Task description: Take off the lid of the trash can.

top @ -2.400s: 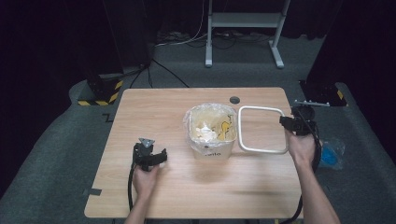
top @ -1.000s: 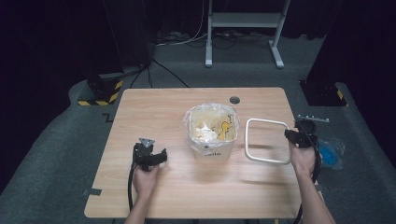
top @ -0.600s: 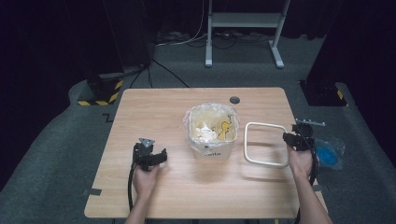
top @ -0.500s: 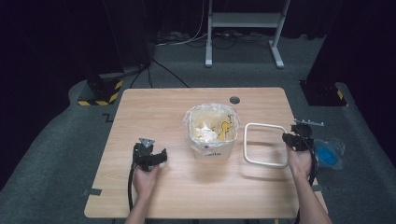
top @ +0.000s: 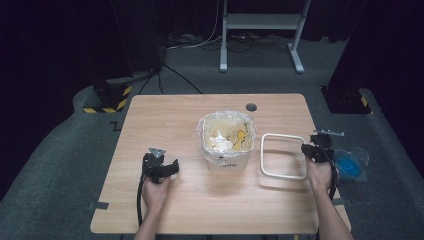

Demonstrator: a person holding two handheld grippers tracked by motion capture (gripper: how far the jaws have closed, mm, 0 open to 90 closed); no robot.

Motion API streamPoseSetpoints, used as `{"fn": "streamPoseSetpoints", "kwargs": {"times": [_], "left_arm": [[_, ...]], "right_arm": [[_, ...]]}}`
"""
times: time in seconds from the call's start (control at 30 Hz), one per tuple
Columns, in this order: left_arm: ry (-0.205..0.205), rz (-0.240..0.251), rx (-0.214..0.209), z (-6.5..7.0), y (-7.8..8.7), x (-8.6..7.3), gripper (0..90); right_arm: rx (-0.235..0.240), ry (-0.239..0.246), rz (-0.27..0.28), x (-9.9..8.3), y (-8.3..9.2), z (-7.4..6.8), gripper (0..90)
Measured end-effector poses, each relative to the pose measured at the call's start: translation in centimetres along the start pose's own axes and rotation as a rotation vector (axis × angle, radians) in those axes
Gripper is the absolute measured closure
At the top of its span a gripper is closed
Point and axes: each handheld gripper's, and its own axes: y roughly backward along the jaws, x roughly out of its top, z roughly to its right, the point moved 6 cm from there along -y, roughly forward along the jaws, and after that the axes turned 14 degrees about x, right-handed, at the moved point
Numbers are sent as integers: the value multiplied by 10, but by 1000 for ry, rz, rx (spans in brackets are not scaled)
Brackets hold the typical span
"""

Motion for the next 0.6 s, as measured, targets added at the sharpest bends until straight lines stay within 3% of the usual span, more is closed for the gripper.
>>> {"fn": "streamPoseSetpoints", "kwargs": {"times": [0.6], "left_arm": [[1,-1,1,0,0,0,192]], "right_arm": [[-13,-1,-20,-5,-10,3,795]]}}
